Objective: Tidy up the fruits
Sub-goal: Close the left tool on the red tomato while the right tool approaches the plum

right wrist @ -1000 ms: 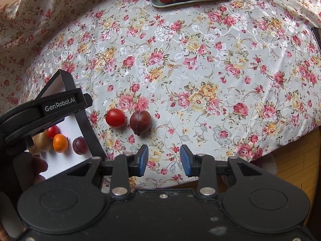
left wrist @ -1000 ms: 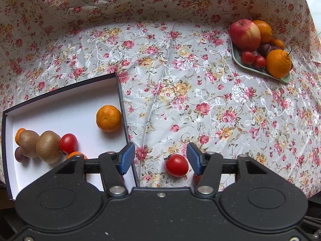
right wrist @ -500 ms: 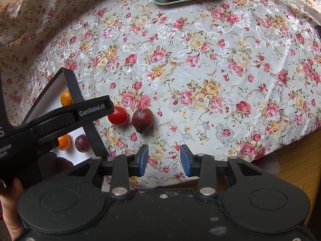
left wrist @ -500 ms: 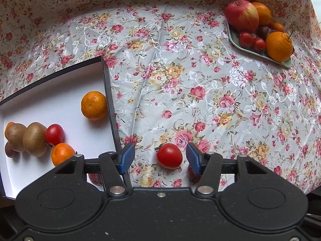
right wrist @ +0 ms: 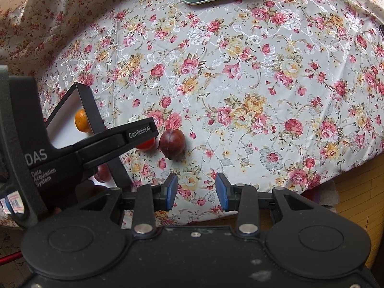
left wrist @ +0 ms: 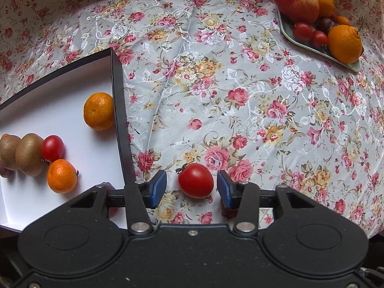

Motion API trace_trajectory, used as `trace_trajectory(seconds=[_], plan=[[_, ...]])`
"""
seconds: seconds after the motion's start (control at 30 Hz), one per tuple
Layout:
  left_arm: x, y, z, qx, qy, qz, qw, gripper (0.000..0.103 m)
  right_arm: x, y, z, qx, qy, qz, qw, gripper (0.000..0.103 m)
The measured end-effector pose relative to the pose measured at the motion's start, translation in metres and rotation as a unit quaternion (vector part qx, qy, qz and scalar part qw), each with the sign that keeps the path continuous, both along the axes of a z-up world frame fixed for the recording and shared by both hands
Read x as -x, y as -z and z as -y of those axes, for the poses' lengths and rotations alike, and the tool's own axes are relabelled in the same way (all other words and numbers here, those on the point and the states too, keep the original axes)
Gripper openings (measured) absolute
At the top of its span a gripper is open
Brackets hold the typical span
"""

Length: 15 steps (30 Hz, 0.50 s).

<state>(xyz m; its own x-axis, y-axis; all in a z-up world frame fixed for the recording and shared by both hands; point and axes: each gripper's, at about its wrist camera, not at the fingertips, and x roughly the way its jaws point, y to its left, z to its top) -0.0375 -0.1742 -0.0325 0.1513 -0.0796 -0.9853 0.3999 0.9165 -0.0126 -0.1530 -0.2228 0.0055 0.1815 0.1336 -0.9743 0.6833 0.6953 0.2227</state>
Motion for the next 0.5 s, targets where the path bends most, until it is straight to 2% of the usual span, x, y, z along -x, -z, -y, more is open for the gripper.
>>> trace_trajectory(seconds=[0.23, 0.5], plan=[[-0.001, 0.002, 0.004, 0.001, -0.005, 0.011, 0.9999, 0.053, 0.003, -0.004, 0.004, -0.009, 0.006, 0.010, 1.000, 0.038], [0.001, 0.013, 0.007, -0.009, -0.003, 0.003, 1.0000, 0.053, 0.004, -0.002, 0.005, -0.011, 0.007, 0.008, 1.000, 0.038]])
